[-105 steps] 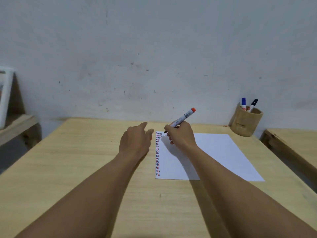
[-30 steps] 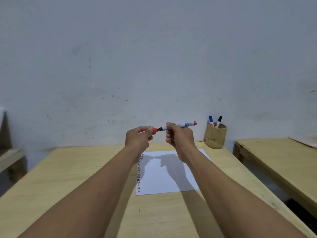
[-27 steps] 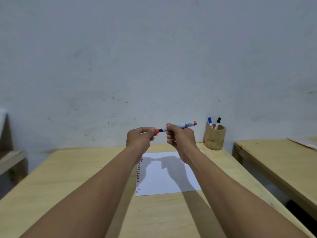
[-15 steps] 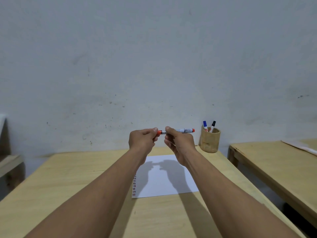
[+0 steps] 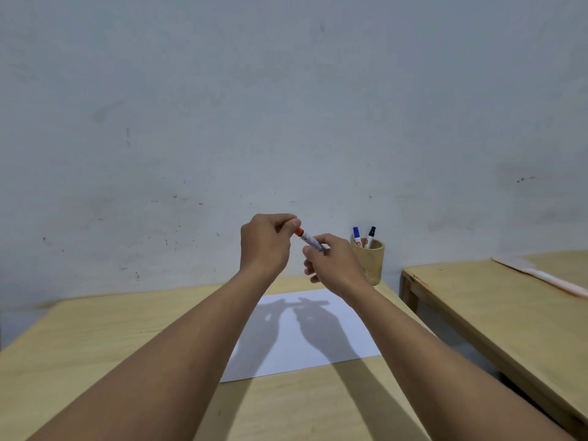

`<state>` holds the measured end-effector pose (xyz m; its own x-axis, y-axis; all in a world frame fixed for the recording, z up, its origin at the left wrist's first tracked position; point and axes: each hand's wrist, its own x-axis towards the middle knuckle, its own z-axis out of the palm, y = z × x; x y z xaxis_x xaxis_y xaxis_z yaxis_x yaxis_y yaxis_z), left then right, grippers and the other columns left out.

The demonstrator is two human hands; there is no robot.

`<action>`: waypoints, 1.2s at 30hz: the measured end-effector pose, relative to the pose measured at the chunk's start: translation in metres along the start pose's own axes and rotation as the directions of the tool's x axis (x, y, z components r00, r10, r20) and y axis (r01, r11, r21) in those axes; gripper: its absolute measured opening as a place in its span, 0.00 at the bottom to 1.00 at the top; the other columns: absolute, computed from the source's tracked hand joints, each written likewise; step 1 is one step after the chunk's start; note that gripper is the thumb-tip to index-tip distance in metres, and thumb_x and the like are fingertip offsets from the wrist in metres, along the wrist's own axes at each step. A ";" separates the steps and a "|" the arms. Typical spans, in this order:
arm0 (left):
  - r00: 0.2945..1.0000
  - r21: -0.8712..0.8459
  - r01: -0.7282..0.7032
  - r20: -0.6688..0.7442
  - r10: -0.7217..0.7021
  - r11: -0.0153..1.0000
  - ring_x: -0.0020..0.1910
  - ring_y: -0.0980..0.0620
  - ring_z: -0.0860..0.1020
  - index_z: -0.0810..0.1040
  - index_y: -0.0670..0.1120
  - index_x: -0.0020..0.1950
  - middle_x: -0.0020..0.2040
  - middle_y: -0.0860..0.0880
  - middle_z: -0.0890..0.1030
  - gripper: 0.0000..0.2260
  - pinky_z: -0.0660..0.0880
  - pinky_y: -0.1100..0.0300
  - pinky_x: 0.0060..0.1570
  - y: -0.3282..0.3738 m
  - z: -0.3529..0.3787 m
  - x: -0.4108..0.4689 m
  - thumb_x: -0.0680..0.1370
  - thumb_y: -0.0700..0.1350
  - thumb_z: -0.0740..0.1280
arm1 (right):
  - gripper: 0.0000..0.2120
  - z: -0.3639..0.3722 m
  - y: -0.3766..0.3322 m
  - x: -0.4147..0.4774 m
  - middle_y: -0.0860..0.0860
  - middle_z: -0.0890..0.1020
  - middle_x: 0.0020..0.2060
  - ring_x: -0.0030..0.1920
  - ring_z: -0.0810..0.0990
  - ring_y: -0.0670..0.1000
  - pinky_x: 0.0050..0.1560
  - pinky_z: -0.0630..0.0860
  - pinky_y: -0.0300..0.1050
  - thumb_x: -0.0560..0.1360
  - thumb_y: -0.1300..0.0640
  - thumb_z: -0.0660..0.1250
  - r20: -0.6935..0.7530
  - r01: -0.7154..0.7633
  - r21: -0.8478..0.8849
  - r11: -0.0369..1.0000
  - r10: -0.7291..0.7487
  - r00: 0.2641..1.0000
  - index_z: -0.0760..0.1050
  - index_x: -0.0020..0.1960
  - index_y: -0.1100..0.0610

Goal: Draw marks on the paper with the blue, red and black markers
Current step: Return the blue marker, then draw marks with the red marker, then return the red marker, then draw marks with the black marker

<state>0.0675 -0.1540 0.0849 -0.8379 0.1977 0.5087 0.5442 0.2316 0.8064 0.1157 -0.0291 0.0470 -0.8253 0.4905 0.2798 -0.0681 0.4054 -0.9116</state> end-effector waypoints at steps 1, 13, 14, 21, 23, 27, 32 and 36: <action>1.000 0.007 -0.014 0.022 0.014 1.000 0.37 0.53 0.75 0.87 0.48 0.45 0.38 0.45 0.85 0.08 0.68 0.72 0.34 0.003 0.005 0.002 0.79 0.46 0.69 | 0.07 -0.007 0.004 0.002 0.53 0.82 0.35 0.33 0.80 0.51 0.35 0.79 0.49 0.80 0.54 0.66 -0.005 0.027 -0.099 0.995 -0.027 1.000 0.80 0.55 0.55; 0.982 0.068 0.087 0.161 -0.097 0.994 0.60 0.45 0.80 0.80 0.46 0.65 0.58 0.45 0.84 0.16 0.72 0.56 0.59 -0.021 0.112 0.018 0.83 0.50 0.60 | 0.06 -0.093 0.038 0.068 0.47 0.79 0.37 0.33 0.77 0.43 0.30 0.68 0.35 0.82 0.54 0.64 -0.183 0.043 -0.372 0.927 -0.119 0.976 0.76 0.56 0.55; 0.974 0.085 0.107 0.189 -0.121 0.991 0.62 0.46 0.79 0.76 0.46 0.71 0.62 0.45 0.83 0.18 0.69 0.59 0.59 -0.028 0.123 0.019 0.83 0.51 0.61 | 0.07 -0.098 0.039 0.076 0.48 0.80 0.41 0.34 0.78 0.43 0.30 0.70 0.34 0.82 0.54 0.64 -0.205 0.032 -0.343 0.939 -0.108 0.973 0.74 0.59 0.54; 0.912 0.098 0.204 0.344 -0.225 0.974 0.70 0.45 0.74 0.58 0.48 0.81 0.72 0.43 0.74 0.40 0.73 0.50 0.67 -0.073 0.194 0.029 0.74 0.55 0.74 | 0.12 -0.115 0.059 0.135 0.52 0.80 0.54 0.47 0.79 0.52 0.35 0.73 0.36 0.83 0.56 0.65 -0.282 -0.014 -0.361 0.932 -0.095 0.955 0.74 0.65 0.56; 0.905 0.113 0.196 0.360 -0.224 0.974 0.71 0.44 0.73 0.52 0.48 0.82 0.74 0.43 0.73 0.45 0.72 0.48 0.67 -0.080 0.209 0.030 0.73 0.55 0.75 | 0.12 -0.114 0.068 0.144 0.52 0.81 0.54 0.46 0.80 0.52 0.38 0.75 0.38 0.82 0.56 0.66 -0.268 -0.039 -0.374 0.927 -0.068 0.961 0.75 0.65 0.56; 0.909 0.144 0.193 0.347 -0.232 0.971 0.71 0.42 0.73 0.50 0.46 0.82 0.75 0.43 0.71 0.45 0.73 0.51 0.63 -0.088 0.230 0.033 0.74 0.51 0.74 | 0.09 -0.107 0.093 0.153 0.52 0.84 0.48 0.41 0.82 0.50 0.40 0.76 0.40 0.80 0.55 0.70 -0.167 -0.073 -0.438 0.896 -0.001 0.986 0.81 0.55 0.60; 0.917 0.146 0.148 0.351 -0.191 0.978 0.59 0.48 0.79 0.68 0.50 0.72 0.62 0.51 0.80 0.30 0.75 0.56 0.49 -0.095 0.240 0.028 0.71 0.48 0.73 | 0.09 -0.104 0.116 0.159 0.53 0.86 0.42 0.39 0.81 0.47 0.36 0.74 0.40 0.75 0.53 0.76 -0.160 -0.127 -0.403 0.906 0.067 0.985 0.87 0.47 0.59; 0.921 0.114 0.131 0.355 -0.164 0.985 0.48 0.52 0.80 0.74 0.53 0.60 0.52 0.55 0.82 0.25 0.81 0.51 0.48 -0.093 0.241 0.029 0.65 0.54 0.72 | 0.05 -0.105 0.117 0.162 0.50 0.83 0.38 0.38 0.80 0.48 0.33 0.73 0.39 0.75 0.59 0.72 -0.224 -0.134 -0.358 0.924 0.054 0.973 0.85 0.44 0.59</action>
<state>0.0024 0.0602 -0.0478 -0.8457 0.4818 0.2294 0.4307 0.3623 0.8266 0.0329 0.1783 0.0170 -0.6813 0.6720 0.2902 0.2486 0.5852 -0.7718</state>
